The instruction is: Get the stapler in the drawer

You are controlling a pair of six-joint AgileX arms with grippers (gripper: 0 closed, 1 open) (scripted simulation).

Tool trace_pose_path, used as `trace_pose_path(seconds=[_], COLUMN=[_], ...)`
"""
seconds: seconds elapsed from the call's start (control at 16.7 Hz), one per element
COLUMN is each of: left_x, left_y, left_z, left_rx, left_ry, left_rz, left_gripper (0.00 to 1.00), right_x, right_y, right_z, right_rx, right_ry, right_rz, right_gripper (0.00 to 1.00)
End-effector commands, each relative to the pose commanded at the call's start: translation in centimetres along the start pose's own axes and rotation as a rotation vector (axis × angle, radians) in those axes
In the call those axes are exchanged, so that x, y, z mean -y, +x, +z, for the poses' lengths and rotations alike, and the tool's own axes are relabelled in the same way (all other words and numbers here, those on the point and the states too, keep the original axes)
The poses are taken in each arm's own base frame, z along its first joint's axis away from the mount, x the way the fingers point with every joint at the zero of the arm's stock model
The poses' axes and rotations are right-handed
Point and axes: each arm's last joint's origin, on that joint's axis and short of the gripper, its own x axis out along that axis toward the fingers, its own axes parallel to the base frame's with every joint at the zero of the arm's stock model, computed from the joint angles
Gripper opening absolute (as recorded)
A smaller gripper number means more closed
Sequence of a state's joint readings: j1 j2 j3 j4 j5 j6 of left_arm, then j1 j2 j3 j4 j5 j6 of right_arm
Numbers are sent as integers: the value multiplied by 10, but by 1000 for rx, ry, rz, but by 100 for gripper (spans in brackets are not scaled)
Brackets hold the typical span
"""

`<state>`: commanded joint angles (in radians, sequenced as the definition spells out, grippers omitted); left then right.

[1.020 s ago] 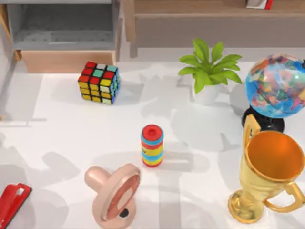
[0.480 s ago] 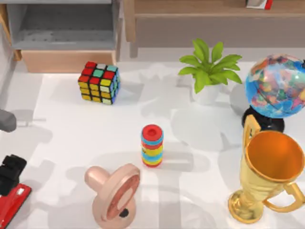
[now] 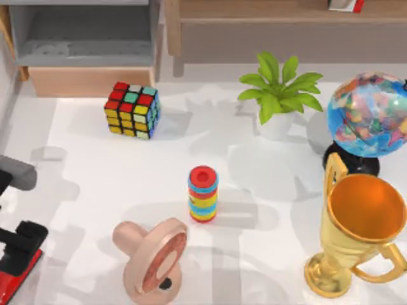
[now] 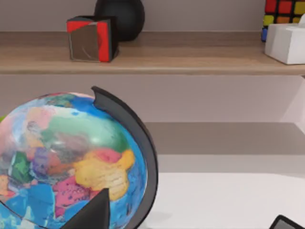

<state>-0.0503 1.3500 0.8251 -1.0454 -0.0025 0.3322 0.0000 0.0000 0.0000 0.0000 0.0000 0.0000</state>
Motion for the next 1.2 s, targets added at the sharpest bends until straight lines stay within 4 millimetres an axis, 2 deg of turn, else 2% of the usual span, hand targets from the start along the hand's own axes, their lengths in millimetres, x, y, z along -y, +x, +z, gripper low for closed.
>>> trace_pose_path(seconds=[0.24, 0.72, 1.02, 1.2], left_x=[0, 0, 0, 0], left_y=[5, 66, 70, 70], left_z=[0, 1, 0, 0], left_rx=[-2, 3, 0, 0], left_ry=[-1, 0, 0, 0], left_rz=[-2, 1, 0, 0], left_gripper=[100, 100, 100, 77], right_x=[0, 0, 0, 0], right_y=[0, 0, 0, 0], right_z=[0, 0, 0, 0], right_rx=[0, 0, 0, 0], right_ry=[0, 0, 0, 0], right_rz=[0, 0, 0, 0], right_gripper=[100, 100, 100, 100])
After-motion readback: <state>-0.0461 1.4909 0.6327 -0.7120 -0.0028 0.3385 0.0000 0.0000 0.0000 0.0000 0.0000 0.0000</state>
